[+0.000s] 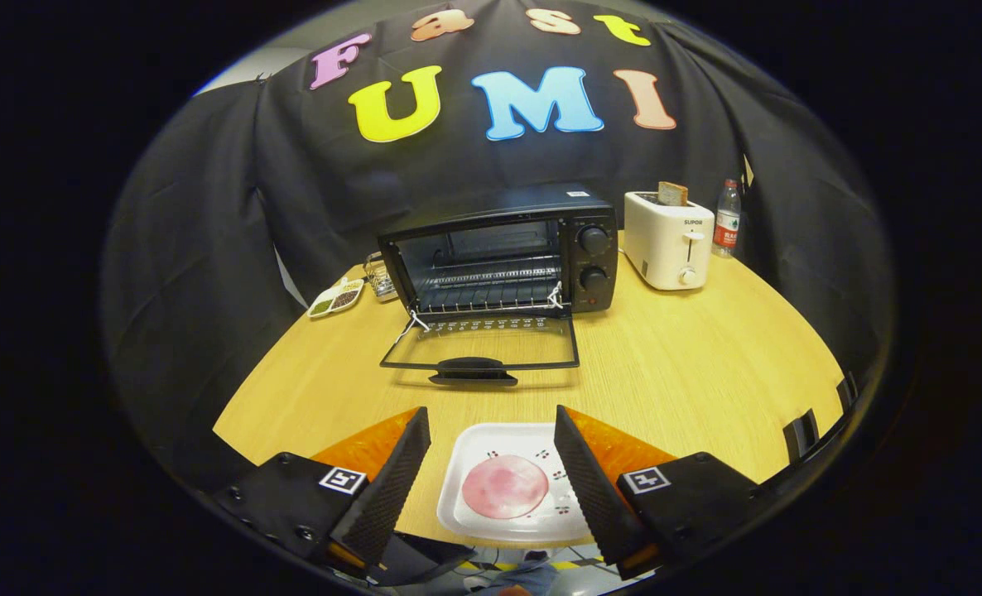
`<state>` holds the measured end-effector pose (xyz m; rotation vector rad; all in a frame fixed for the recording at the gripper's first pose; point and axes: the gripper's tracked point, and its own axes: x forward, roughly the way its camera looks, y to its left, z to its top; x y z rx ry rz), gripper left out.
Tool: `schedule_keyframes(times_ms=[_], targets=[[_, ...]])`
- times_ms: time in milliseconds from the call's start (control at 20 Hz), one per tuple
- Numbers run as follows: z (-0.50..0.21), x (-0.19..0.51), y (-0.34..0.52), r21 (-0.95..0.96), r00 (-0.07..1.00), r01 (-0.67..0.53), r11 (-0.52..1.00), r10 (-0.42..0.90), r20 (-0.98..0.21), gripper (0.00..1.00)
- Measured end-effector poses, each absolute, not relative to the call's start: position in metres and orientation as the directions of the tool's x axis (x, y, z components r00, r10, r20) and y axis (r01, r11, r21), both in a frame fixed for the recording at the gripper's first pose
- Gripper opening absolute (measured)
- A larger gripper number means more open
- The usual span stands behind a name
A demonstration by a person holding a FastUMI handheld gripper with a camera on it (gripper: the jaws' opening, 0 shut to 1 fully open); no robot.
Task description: Open the toaster oven, put the food inside, and close the toaster oven door.
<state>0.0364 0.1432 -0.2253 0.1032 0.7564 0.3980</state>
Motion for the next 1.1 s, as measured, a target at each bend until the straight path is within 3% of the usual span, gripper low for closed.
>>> schedule_keyframes(times_ms=[550,800,1100], targets=[[-0.278,0.033,0.097,0.461,0.307,-0.216,0.861,0.508,-0.805,0.98],[-0.308,0.024,0.088,0.460,0.153,-0.214,0.861,0.495,-0.855,0.98],[-0.328,0.021,0.086,0.427,0.055,-0.253,0.868,0.453,-0.890,0.96]])
